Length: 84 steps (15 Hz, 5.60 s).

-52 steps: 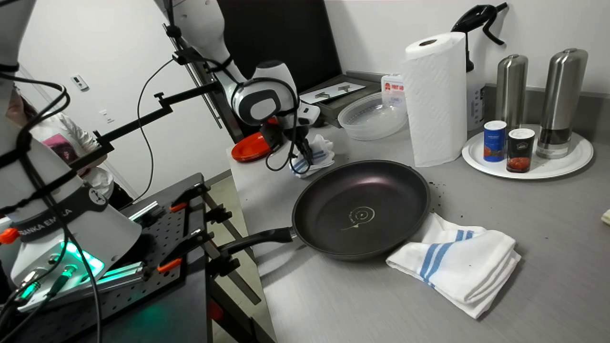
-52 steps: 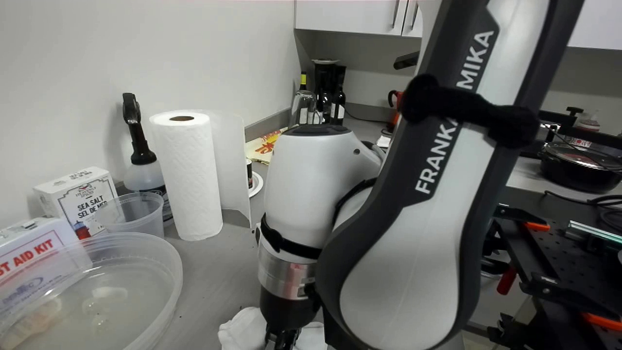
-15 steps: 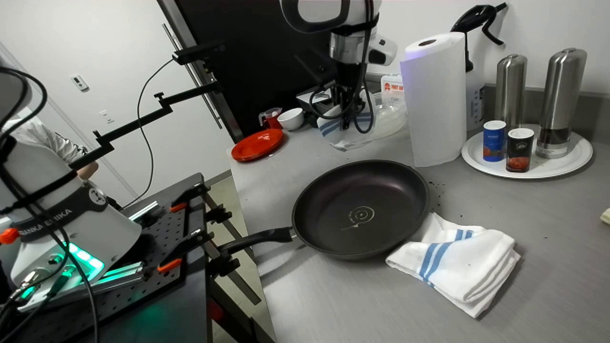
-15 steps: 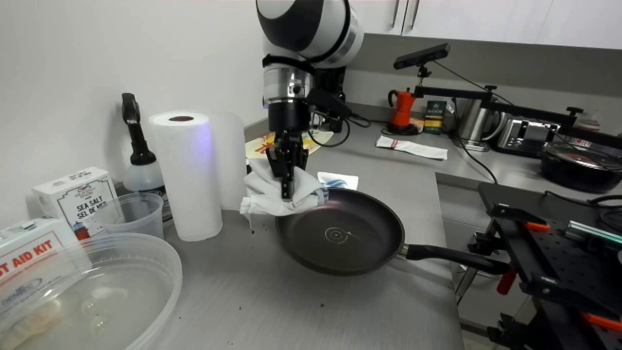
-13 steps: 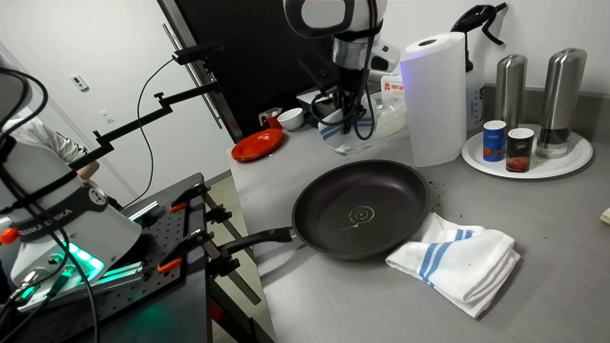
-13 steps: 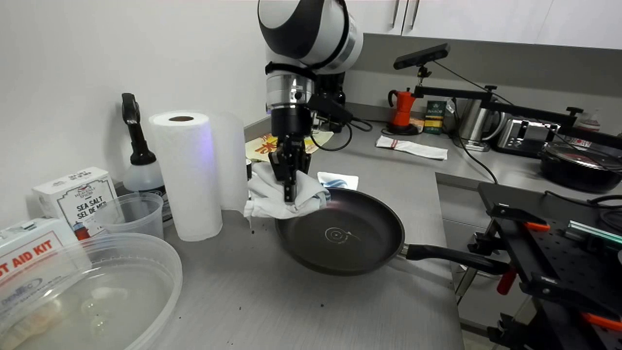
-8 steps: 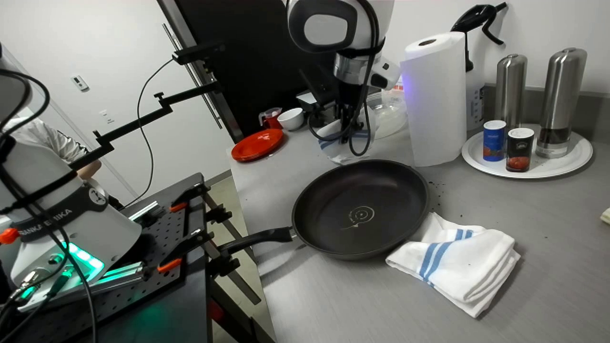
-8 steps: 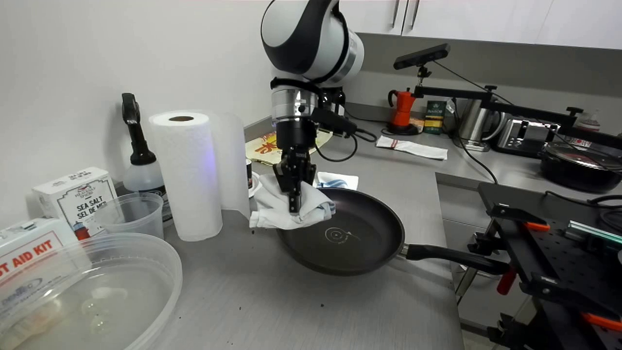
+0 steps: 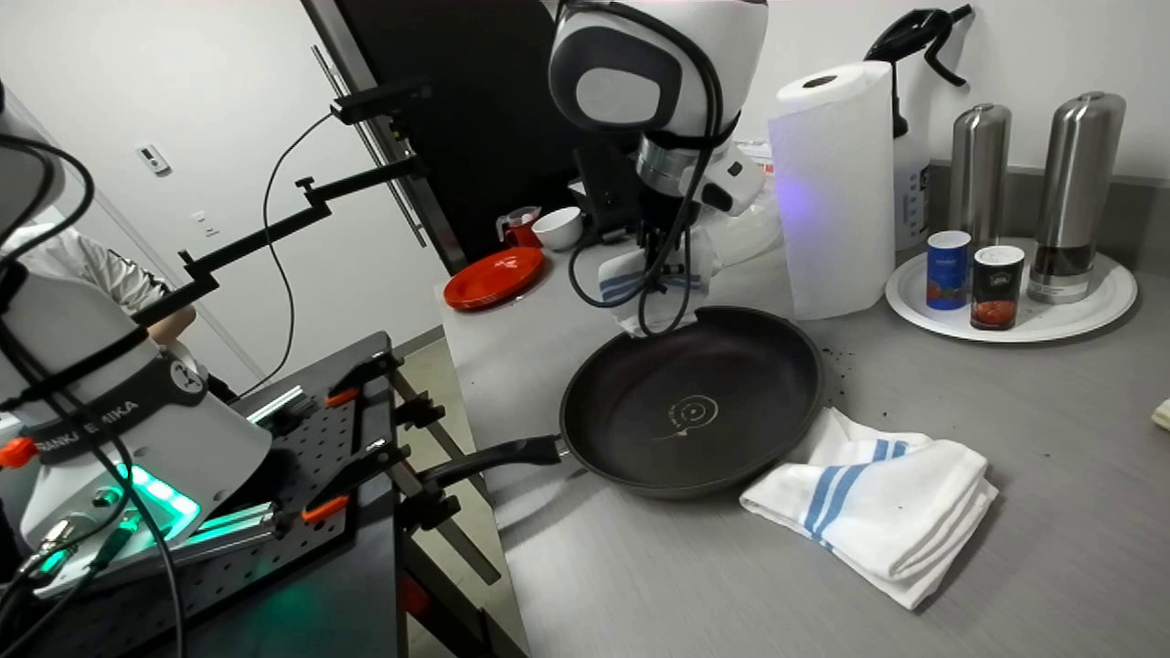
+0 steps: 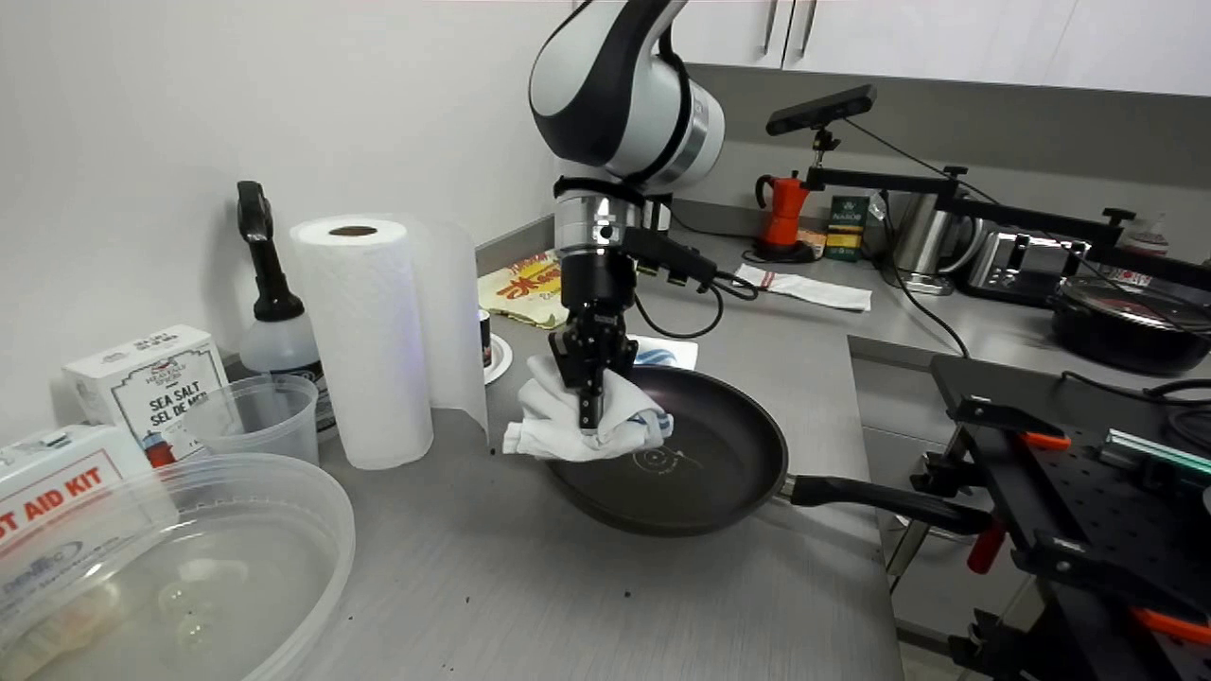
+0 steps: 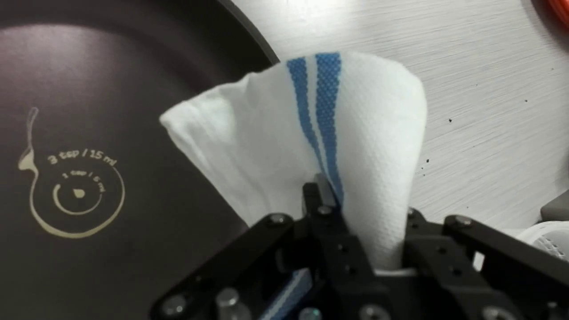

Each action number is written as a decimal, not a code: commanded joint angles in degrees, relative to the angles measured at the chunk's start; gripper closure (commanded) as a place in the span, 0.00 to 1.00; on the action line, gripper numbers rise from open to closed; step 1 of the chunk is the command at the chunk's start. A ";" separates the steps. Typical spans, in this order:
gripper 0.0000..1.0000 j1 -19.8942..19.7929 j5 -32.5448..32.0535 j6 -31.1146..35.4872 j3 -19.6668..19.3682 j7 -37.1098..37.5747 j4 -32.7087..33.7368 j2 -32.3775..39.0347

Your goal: Use the left towel to wipe the pan

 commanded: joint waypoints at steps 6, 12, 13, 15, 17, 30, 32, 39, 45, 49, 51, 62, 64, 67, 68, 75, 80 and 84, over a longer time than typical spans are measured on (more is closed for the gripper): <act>0.95 -1.41 4.09 -0.22 0.00 -0.29 -5.25 -1.25; 0.95 -1.45 4.44 1.28 -0.10 -0.72 -5.78 -0.29; 0.95 -1.40 4.60 2.36 -0.12 -0.93 -5.88 -0.05; 0.95 -1.56 4.79 4.74 0.07 -2.03 -6.33 0.34; 0.95 -1.86 5.01 8.76 0.45 -3.24 -6.97 0.83; 0.95 -7.22 10.25 15.05 5.27 -10.64 -7.45 4.67; 0.95 -7.07 9.77 15.81 4.98 -10.72 -7.45 5.09; 0.95 -5.18 5.44 21.47 3.04 -10.01 -8.57 6.52; 0.95 1.63 -8.87 28.01 -4.70 -2.98 -10.97 4.86; 0.95 8.64 -19.50 30.45 -12.80 4.22 -11.25 3.88; 0.95 12.67 -24.81 31.70 -17.60 8.12 -11.18 3.97; 0.95 23.93 -38.96 34.25 -28.24 18.03 -12.51 1.59; 0.95 21.99 -38.32 33.19 -25.47 16.11 -12.74 -0.46; 0.95 16.49 -34.48 32.76 -16.44 12.35 -12.45 -4.38; 0.95 14.21 -32.55 32.11 -12.32 10.85 -11.91 -5.75; 0.95 4.77 -15.63 23.32 11.00 -1.63 -4.79 -5.62; 0.95 8.42 -12.91 18.06 11.88 -3.19 -1.58 -1.14; 0.95 11.97 -15.89 20.79 10.24 -4.10 0.93 4.26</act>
